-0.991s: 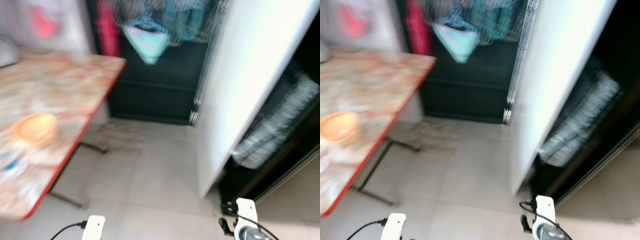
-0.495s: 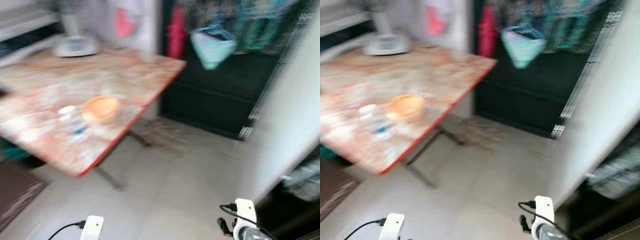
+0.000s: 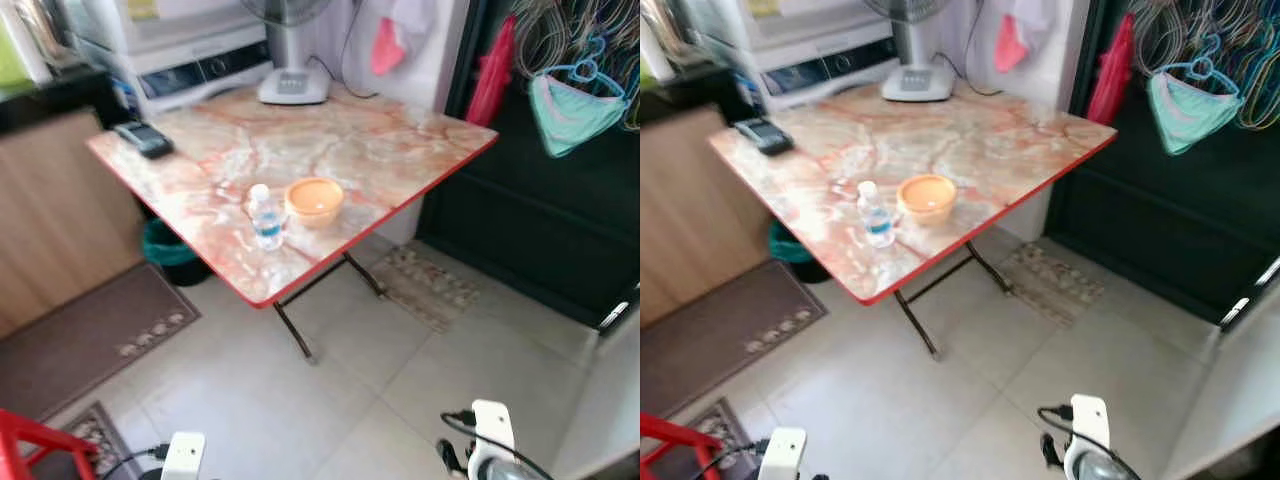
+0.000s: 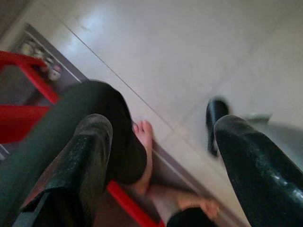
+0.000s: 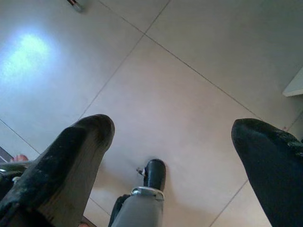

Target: Restocking fridge

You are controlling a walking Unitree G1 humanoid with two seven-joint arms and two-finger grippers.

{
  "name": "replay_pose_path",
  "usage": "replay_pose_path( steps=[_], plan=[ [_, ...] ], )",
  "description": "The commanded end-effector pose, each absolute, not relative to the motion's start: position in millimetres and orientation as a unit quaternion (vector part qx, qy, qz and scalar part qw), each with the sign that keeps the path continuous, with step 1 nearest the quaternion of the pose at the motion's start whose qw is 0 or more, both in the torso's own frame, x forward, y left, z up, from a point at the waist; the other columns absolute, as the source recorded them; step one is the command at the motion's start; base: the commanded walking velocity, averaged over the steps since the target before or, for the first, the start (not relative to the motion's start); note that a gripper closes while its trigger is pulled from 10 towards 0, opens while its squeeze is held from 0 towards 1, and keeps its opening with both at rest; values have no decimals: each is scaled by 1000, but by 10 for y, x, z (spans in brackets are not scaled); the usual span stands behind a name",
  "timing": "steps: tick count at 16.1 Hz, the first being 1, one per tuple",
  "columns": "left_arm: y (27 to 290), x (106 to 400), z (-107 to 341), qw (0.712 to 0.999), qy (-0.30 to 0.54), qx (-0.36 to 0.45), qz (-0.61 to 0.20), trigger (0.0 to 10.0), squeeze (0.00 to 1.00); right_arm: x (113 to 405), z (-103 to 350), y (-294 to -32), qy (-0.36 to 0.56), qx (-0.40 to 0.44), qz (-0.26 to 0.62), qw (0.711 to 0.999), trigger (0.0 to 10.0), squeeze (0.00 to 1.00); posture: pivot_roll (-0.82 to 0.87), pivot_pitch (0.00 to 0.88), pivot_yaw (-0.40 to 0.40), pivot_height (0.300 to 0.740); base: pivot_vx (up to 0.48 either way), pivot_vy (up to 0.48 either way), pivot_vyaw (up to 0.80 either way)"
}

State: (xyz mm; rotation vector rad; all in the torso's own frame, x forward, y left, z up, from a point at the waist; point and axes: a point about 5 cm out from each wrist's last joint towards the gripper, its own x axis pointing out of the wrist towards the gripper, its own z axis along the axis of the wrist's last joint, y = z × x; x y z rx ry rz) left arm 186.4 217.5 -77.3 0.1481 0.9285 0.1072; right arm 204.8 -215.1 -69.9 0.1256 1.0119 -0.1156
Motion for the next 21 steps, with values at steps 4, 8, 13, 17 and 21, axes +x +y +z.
replay_pose_path(
  steps=[4, 8, 13, 17, 21],
  plan=[
    [2285, 2448, -308, 956, 267, 42, 115, 10000, 0, 2058, -695, -2148, 483, 62, -58, 872, 10000, 0, 108, 0, -18, 740, 0, 0, 0],
    [2169, 3021, 438, 987, 40, 145, 47, 10000, 0, 1963, -745, -2159, 487, 62, -77, 868, 10000, 0, 88, 8, 16, 740, 0, 0, 0],
    [1903, 3101, 924, 982, -109, 150, -27, 10000, 0, 1751, -844, -2181, 506, 74, -97, 854, 10000, 0, 82, 70, 12, 740, 0, 0, 0],
    [1665, 2962, 1179, 982, -147, 100, -59, 10000, 0, 1568, -908, -2231, 509, 81, -111, 850, 10000, 0, 62, 102, 5, 740, 0, 0, 0],
    [1714, 2757, 1306, 984, -152, 77, -47, 10000, 0, 1424, -962, -2220, 516, 78, -107, 846, 10000, 0, 106, 64, -6, 740, 0, 0, 0]
  ],
)
